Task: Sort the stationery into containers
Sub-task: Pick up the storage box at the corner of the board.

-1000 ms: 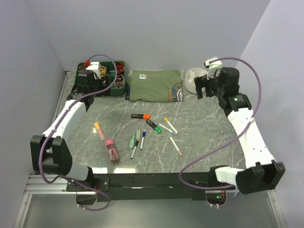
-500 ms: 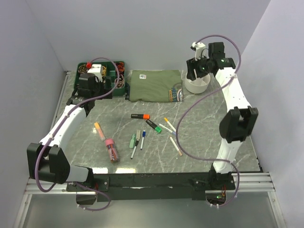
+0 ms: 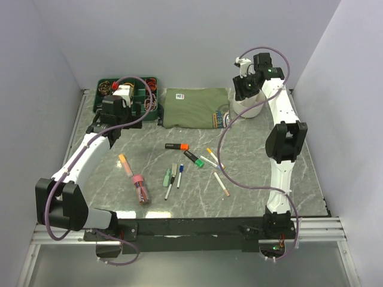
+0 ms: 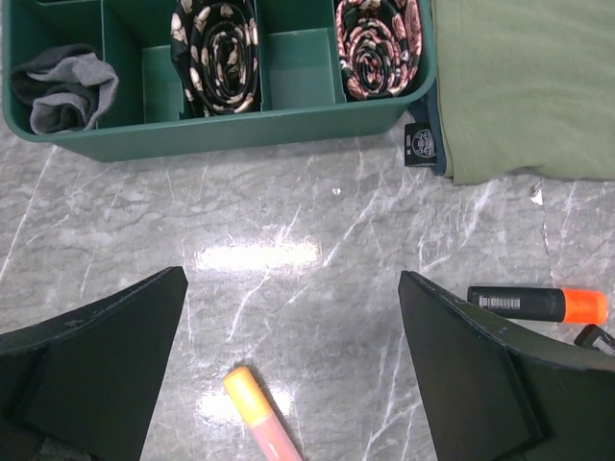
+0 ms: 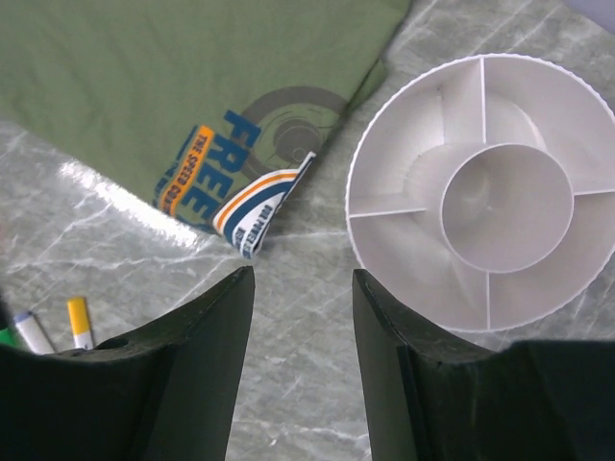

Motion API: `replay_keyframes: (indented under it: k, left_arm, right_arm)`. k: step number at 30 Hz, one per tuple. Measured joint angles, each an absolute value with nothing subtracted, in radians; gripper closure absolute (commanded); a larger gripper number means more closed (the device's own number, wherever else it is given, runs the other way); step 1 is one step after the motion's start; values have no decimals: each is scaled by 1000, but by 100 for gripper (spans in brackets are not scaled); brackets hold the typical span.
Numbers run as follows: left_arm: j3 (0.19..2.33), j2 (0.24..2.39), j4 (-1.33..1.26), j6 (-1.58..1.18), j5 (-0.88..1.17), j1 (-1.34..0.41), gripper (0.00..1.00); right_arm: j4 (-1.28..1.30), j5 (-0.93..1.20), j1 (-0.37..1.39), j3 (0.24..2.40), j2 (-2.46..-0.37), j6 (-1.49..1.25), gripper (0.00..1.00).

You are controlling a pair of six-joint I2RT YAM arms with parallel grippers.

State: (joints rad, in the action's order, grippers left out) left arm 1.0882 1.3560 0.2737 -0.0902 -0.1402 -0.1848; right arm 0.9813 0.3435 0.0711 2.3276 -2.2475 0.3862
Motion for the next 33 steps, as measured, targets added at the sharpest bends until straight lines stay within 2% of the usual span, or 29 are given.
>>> replay_keyframes:
  k: [17,33]
  left_arm:
    - [1088,1404,275,-90,-141,-183,1]
    - [1088,1434,276,-91,-148,-172,1]
  right_arm:
    - [902,286,95,2389,-2375,360,47]
    - [840,217,143,2430,-2449,364,52]
